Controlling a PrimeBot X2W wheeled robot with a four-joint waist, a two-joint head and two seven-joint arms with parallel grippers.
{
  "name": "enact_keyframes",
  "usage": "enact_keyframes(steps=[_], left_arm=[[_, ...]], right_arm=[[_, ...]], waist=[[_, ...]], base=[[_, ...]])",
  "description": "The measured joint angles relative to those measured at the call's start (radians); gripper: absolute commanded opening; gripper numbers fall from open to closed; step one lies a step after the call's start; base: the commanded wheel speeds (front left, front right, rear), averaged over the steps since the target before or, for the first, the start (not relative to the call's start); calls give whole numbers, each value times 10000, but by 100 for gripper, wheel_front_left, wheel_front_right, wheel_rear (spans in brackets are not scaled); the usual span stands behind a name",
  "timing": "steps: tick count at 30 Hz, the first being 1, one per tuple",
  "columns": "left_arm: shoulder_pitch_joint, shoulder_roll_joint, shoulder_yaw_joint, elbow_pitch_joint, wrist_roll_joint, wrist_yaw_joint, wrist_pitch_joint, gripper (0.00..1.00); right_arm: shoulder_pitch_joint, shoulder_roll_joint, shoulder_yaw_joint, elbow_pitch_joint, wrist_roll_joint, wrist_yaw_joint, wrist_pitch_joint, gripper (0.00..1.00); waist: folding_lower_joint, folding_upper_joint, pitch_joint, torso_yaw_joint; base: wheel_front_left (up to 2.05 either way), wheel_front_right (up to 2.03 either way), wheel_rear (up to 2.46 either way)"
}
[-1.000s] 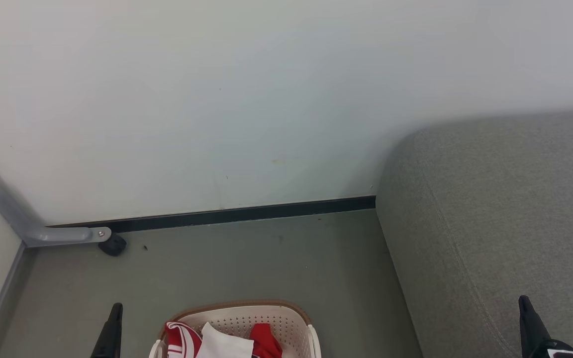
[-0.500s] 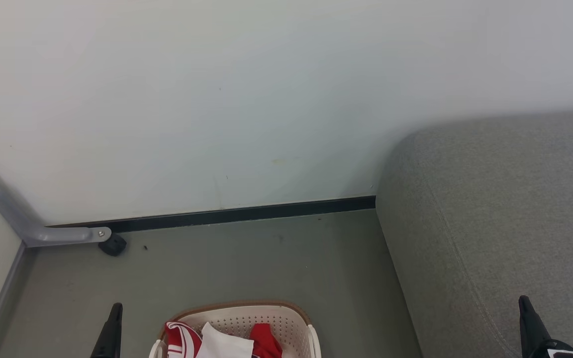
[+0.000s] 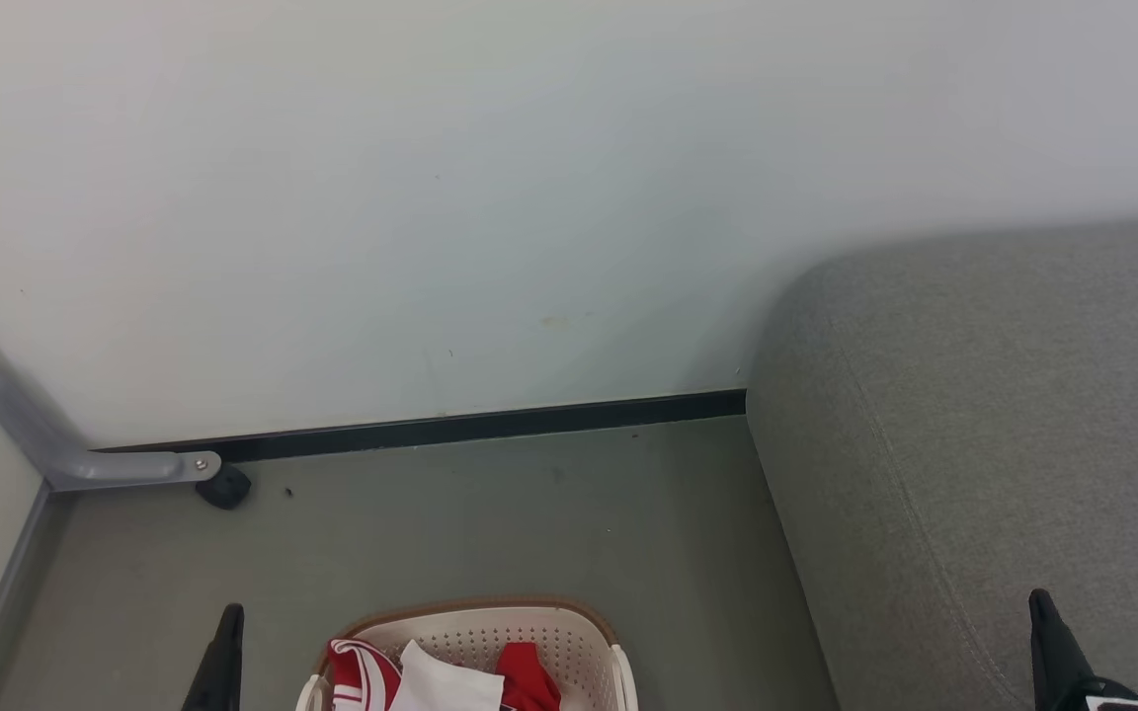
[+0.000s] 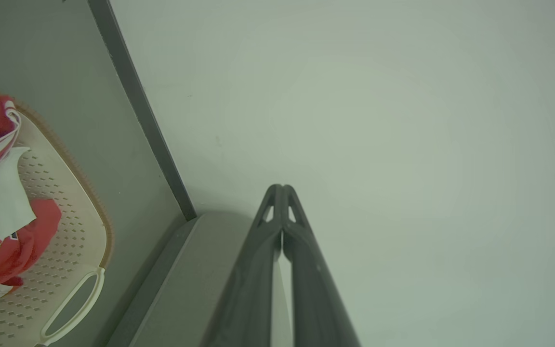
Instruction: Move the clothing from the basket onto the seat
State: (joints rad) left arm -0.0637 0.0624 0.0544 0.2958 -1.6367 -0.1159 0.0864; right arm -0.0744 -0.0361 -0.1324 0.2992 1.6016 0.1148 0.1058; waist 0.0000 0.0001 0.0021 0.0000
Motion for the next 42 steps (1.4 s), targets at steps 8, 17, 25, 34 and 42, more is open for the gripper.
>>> enact_keyframes(steps=[8, 17, 25, 34, 42], left_arm=[[476, -102, -52, 510, 0, 29, -4, 100], [454, -102, -180, 481, 105, 27, -194, 100], [292, -102, -311, 441, 238, 27, -418, 100], [-155, 31, -947, 328, 2203, 15, -1248, 100], [-358, 257, -1266, 330, 3814, 291, -1511, 100]], right_arm=[[452, 232, 46, 546, -4, -17, -21, 100], [416, 215, 63, 474, -188, -17, -192, 100], [343, 176, 125, 408, -393, -17, -380, 100], [-34, -384, 840, 324, -2378, -12, -1185, 100], [-229, -842, 1436, 299, -4148, -121, -1547, 100]], waist=[[0, 0, 2, -2], [0, 0, 9, -9], [0, 0, 19, -19], [1, 0, 63, -58], [0, 0, 64, -84]], base=[[0, 0, 0], [0, 0, 0], [0, 0, 0], [0, 0, 0], [0, 0, 0]])
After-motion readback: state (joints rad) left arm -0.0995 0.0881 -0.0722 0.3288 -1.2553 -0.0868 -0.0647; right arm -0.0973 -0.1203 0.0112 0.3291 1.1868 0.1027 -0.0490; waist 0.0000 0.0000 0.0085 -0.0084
